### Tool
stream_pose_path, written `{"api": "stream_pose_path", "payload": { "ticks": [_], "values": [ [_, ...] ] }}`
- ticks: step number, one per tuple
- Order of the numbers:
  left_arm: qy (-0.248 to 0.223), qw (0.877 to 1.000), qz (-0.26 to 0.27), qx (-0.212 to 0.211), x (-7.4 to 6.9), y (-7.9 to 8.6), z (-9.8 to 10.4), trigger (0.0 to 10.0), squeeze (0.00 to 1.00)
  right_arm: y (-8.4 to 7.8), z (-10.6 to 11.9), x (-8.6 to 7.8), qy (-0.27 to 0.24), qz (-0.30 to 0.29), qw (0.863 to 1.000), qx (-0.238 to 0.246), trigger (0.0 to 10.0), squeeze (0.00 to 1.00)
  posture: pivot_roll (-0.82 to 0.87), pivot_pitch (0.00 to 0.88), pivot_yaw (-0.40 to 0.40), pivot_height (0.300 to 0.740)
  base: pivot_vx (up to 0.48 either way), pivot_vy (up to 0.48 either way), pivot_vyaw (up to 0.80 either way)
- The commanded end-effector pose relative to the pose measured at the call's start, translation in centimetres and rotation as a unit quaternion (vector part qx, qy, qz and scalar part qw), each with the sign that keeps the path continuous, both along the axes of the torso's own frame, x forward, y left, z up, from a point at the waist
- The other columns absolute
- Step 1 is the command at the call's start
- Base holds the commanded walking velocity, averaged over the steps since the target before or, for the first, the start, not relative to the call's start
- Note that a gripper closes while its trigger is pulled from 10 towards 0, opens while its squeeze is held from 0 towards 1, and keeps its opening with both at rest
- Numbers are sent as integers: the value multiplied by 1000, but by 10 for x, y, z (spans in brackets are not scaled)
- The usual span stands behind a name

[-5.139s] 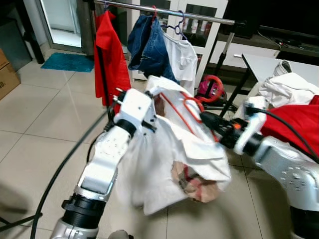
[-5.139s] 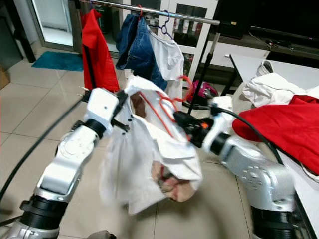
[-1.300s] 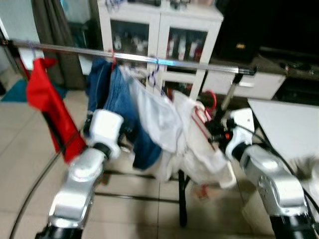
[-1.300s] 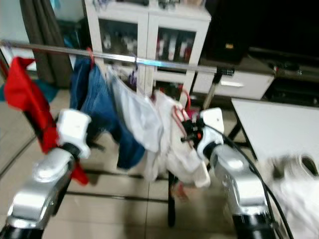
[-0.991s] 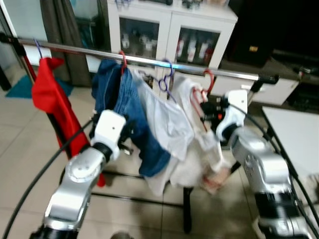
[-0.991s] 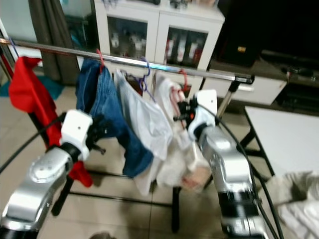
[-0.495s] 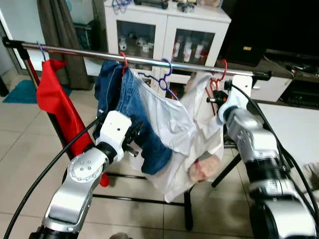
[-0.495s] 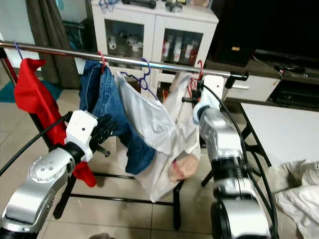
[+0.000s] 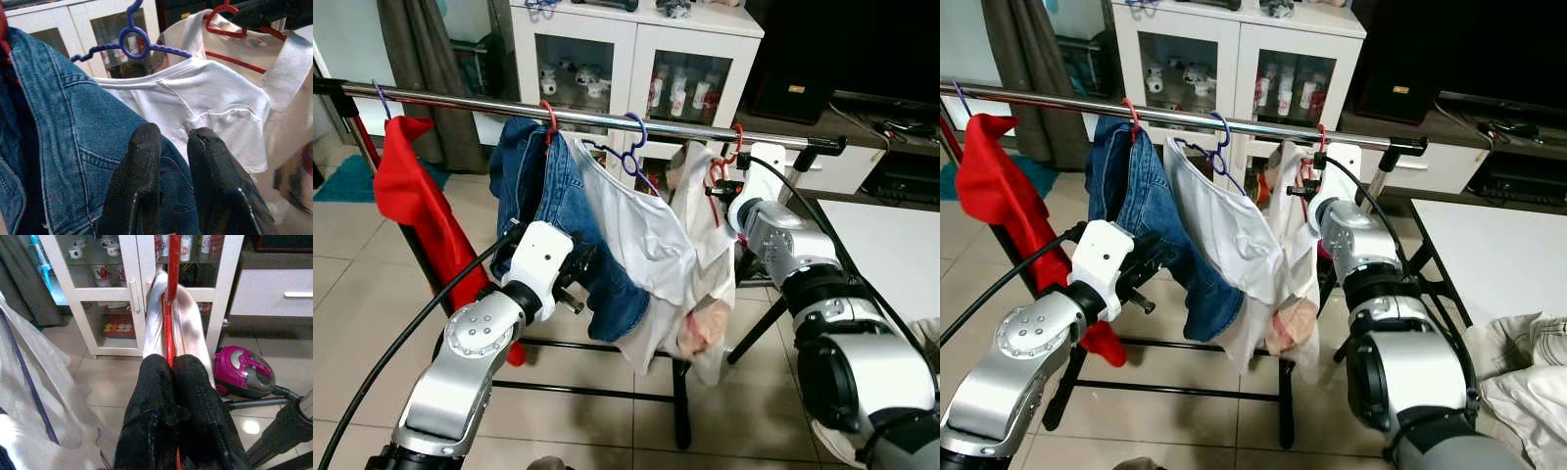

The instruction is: Hang hanger

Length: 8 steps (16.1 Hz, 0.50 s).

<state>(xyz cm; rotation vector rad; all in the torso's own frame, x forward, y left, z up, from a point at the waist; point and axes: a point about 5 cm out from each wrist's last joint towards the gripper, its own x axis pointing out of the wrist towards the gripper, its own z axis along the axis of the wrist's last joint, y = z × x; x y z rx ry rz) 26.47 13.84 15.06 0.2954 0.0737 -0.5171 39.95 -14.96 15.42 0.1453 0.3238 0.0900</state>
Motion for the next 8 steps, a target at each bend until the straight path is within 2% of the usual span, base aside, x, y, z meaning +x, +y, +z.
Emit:
{"api": "stream_pose_path", "payload": {
  "ticks": [1,2,3,4,6,8],
  "values": [
    [-1,1000,-11,3,-3,-4,2,10000,0,-4,-11,-3,28,6,1000,-7,10000,0,182,0,-91,740,0,0,0],
    [-1,1000,-9,3,-3,-4,2,10000,0,-3,-14,-4,28,17,999,-10,10000,0,182,0,-92,740,0,0,0],
    [-3,1000,-5,-1,-3,-3,2,10000,0,-4,-13,-4,8,30,1000,1,10000,220,180,0,-92,740,0,0,0],
    [-5,1000,-2,-1,-3,-2,3,10000,0,-8,-9,-4,-14,33,999,-2,10000,1000,180,0,-93,740,0,0,0],
    [-7,1000,0,-1,-3,-1,3,10000,0,-16,-4,-6,-45,33,998,-12,10000,1000,182,0,-95,740,0,0,0],
    [-11,1000,16,-2,-3,4,4,10000,0,-24,8,-16,-90,60,994,-8,10000,1000,180,0,-92,740,0,0,0]
  ]
}}
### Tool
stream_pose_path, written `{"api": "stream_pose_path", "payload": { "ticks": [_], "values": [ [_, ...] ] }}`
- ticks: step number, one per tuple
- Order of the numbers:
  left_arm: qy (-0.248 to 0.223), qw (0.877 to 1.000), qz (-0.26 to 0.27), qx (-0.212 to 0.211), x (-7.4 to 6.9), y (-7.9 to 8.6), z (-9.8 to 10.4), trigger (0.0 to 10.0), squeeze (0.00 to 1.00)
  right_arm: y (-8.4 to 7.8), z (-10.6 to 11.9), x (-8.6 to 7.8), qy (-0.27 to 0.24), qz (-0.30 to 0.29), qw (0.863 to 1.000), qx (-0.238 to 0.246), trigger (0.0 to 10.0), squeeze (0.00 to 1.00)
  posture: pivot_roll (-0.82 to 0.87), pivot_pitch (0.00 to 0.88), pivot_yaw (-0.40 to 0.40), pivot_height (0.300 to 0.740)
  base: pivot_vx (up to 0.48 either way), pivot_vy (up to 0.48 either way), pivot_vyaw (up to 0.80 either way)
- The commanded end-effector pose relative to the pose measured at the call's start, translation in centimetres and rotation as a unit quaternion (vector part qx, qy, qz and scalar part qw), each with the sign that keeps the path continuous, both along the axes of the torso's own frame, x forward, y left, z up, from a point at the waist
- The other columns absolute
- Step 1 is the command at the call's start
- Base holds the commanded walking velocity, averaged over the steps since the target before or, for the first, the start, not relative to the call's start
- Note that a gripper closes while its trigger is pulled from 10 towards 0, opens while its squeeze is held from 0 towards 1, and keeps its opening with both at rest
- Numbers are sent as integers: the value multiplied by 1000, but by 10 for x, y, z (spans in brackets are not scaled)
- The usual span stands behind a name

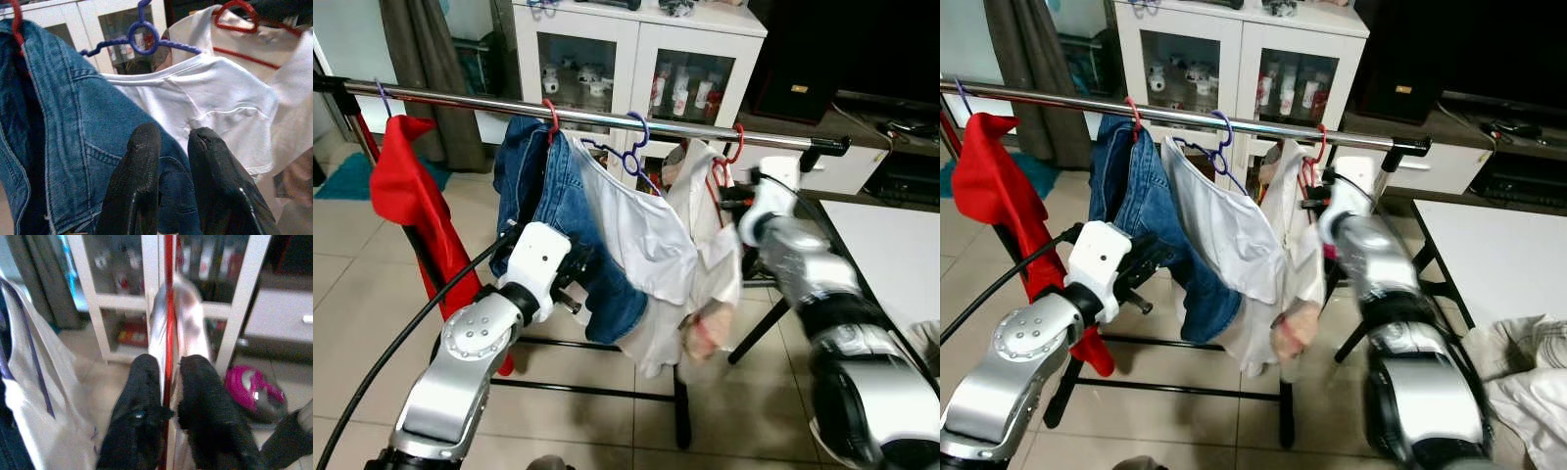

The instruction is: Hang hanger

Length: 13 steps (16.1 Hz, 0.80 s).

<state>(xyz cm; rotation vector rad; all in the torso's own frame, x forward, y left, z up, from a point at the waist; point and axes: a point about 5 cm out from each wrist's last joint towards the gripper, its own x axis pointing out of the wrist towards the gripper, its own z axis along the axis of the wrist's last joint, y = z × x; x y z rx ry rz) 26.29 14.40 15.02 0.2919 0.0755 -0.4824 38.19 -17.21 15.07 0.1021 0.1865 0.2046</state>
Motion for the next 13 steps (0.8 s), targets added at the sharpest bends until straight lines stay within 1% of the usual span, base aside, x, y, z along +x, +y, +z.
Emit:
{"api": "stream_pose_path", "payload": {
  "ticks": [1,13],
  "values": [
    [-10,1000,-1,-1,-1,-2,4,10000,0,-2,12,1,-17,6,1000,1,10000,1000,180,0,-92,740,0,0,0],
    [-10,1000,-1,-1,-1,-2,4,10000,0,-2,12,1,-17,6,1000,1,10000,1000,180,0,-92,740,0,0,0]
  ]
}}
